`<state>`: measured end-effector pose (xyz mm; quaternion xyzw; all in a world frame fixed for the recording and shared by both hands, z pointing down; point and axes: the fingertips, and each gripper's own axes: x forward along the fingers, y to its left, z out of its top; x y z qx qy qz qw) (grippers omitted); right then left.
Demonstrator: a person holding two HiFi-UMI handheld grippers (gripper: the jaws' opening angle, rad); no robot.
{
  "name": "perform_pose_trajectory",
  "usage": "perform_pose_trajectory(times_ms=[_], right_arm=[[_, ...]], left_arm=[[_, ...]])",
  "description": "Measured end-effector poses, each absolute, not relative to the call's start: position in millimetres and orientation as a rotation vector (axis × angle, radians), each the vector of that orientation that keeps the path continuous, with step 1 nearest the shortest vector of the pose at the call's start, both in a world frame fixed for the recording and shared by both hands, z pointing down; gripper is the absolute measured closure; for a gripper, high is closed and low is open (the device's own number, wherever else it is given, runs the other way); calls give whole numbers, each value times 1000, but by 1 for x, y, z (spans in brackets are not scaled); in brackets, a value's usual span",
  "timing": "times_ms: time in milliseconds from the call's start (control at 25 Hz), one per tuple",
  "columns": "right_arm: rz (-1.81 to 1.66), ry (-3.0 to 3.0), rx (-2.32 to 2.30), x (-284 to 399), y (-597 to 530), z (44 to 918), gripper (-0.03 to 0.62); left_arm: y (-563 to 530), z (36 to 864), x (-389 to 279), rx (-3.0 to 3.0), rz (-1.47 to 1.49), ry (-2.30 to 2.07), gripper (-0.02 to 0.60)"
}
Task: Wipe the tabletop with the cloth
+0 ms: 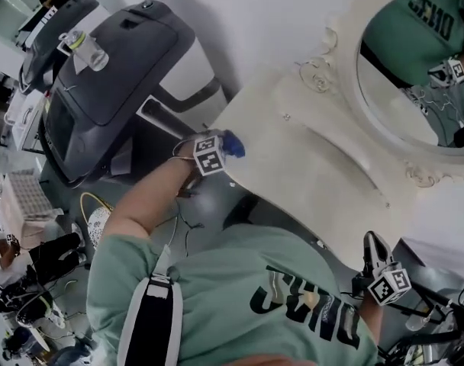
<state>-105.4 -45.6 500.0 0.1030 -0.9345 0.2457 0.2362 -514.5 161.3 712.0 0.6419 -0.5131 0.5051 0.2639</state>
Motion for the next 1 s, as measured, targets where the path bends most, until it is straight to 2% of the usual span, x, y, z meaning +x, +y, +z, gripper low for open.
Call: perform_pose_trajectory(times_ms=[160, 400, 720, 1000], right_arm=[[664, -2541, 334, -138, -66, 479, 582], [704, -2470, 474, -172, -72, 484, 582], [778, -2364, 592, -167, -83, 499, 582], [779, -2393, 518, -170, -74, 506, 582]], left_arm=[[15, 673, -595, 1799, 1473, -1519, 476], [-124, 708, -671, 1835, 1673, -1454, 476], [-168, 754, -657, 2019, 1825, -1224, 477], [-117, 751, -627, 2112, 1959, -1074, 483]])
